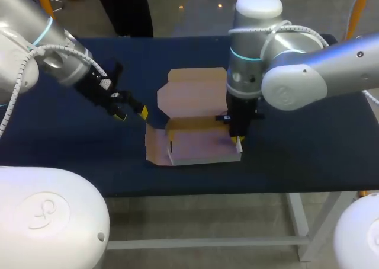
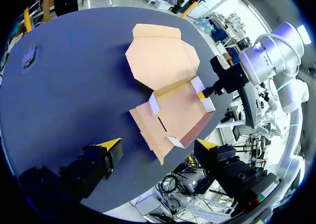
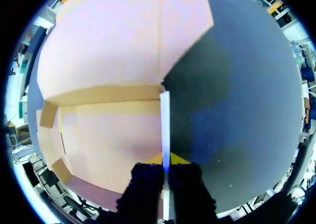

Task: Assemble the packaging by folding the flat box into shape, placing the metal phone stand inside, and closing the box properly

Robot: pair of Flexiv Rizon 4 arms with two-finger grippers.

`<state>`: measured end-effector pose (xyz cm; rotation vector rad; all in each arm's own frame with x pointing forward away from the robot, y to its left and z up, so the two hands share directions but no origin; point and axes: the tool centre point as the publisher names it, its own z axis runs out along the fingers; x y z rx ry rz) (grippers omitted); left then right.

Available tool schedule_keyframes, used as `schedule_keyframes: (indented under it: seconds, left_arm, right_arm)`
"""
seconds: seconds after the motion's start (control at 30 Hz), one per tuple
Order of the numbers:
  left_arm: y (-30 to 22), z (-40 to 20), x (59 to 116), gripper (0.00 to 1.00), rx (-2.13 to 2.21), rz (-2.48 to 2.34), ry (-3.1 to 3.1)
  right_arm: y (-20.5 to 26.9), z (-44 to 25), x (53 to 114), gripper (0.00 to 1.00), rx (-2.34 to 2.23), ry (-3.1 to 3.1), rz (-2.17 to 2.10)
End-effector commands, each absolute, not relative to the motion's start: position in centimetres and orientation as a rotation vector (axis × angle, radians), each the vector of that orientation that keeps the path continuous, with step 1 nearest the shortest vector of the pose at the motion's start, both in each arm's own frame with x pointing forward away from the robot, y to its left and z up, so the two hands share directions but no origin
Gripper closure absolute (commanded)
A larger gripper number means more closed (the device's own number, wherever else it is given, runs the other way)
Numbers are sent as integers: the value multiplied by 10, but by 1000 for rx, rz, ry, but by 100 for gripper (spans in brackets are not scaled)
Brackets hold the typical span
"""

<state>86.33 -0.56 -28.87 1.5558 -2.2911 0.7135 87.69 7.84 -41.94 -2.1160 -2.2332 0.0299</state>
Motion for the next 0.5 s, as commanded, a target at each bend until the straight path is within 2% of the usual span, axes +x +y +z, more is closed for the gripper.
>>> schedule_keyframes:
  seconds: [0.03,0.2,0.23,0.37,0.43,0.5]
  left_arm:
    - [1,-300,865,0,1691,641,-2031]
    - [3,-315,863,0,1625,726,-2025]
    - [2,-318,864,7,1600,740,-2037]
    - [-3,-329,865,17,1545,778,-2077]
    - [-7,-334,866,31,1521,780,-2096]
    - [-10,-338,867,28,1514,782,-2113]
  right_arm:
    - [79,-419,878,100,-2114,-2232,35]
    - [79,-419,878,100,-2114,-2232,35]
    - [79,-419,878,100,-2114,-2232,35]
    - [79,-419,878,100,-2114,-2232,35]
    - [79,-419,878,100,-2114,-2232,35]
    - [79,-419,878,100,-2114,-2232,35]
